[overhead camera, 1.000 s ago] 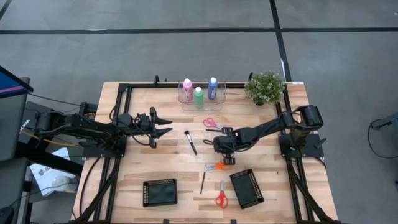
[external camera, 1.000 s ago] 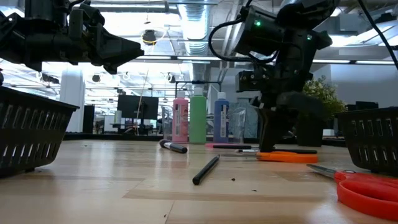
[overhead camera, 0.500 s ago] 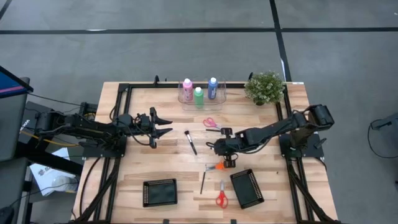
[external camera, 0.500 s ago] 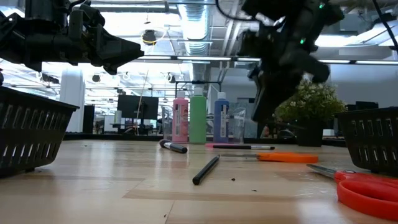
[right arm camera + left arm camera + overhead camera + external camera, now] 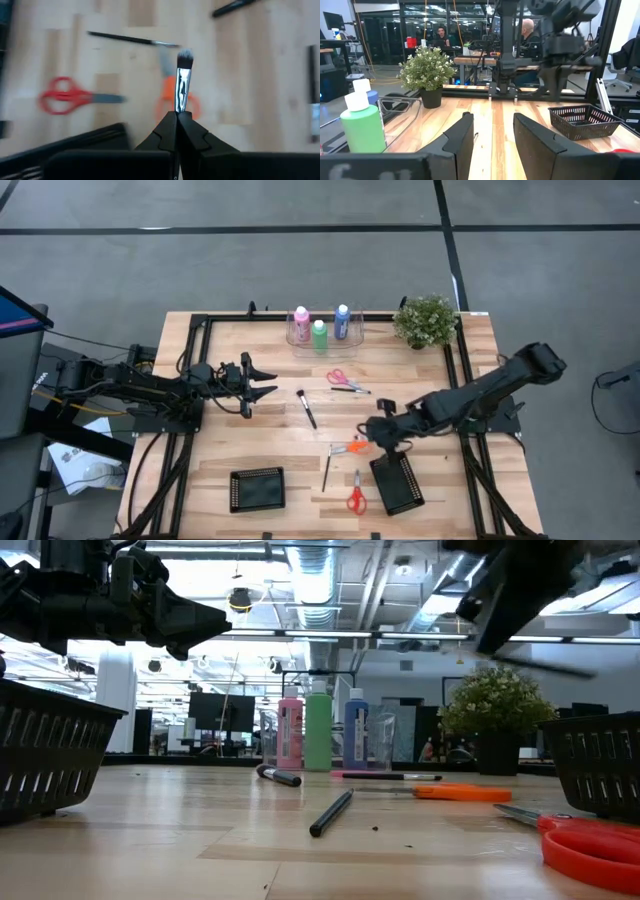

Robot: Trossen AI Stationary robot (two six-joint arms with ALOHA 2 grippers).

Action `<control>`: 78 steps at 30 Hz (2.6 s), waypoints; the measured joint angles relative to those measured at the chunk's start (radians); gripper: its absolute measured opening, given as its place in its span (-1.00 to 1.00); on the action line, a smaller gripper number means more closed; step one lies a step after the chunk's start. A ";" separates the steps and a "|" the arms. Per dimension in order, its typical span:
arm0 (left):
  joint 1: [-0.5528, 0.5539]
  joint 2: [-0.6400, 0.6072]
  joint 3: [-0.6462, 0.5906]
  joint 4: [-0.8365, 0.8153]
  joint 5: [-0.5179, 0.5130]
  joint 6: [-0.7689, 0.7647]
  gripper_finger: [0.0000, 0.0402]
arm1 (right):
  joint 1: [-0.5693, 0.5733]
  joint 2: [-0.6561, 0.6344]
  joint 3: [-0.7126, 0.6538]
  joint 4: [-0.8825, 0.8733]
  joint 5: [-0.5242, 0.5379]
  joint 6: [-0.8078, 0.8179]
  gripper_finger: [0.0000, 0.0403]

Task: Pick & Place Paint Supplies
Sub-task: Put the black paint brush into the right black bin

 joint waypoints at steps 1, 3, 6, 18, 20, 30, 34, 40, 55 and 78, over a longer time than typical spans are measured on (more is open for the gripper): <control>0.000 0.000 0.000 0.000 0.000 0.000 -0.35 | 0.020 -0.007 0.000 -0.003 -0.014 0.031 -1.00; 0.000 0.000 0.000 0.000 0.000 0.000 -0.35 | 0.061 -0.014 0.000 -0.011 -0.024 0.098 -1.00; 0.000 0.000 0.000 0.000 0.000 0.000 -0.35 | 0.121 -0.014 0.000 -0.012 -0.047 0.198 -1.00; 0.000 0.000 0.000 0.005 0.000 -0.018 -0.35 | 0.252 0.071 0.001 -0.011 -0.099 0.652 -1.00; 0.000 0.000 0.000 0.007 0.000 -0.017 -0.35 | 0.258 0.105 0.001 -0.014 -0.131 0.692 -1.00; 0.001 0.000 0.000 0.010 0.000 -0.016 -0.35 | 0.233 0.202 0.000 -0.011 -0.247 0.716 -1.00; 0.001 0.000 0.000 0.010 0.000 -0.015 -0.35 | 0.226 0.214 0.000 -0.023 -0.252 0.711 -1.00; 0.001 0.000 0.000 0.011 0.000 -0.015 -0.35 | 0.227 0.213 0.000 -0.005 -0.226 0.674 -0.96; 0.001 0.000 0.000 0.011 0.000 -0.015 -0.35 | 0.225 0.204 0.002 -0.023 -0.195 0.668 -0.16; 0.001 0.000 0.000 0.011 0.000 -0.014 -0.35 | -0.107 0.215 0.092 0.069 0.247 -0.076 -0.09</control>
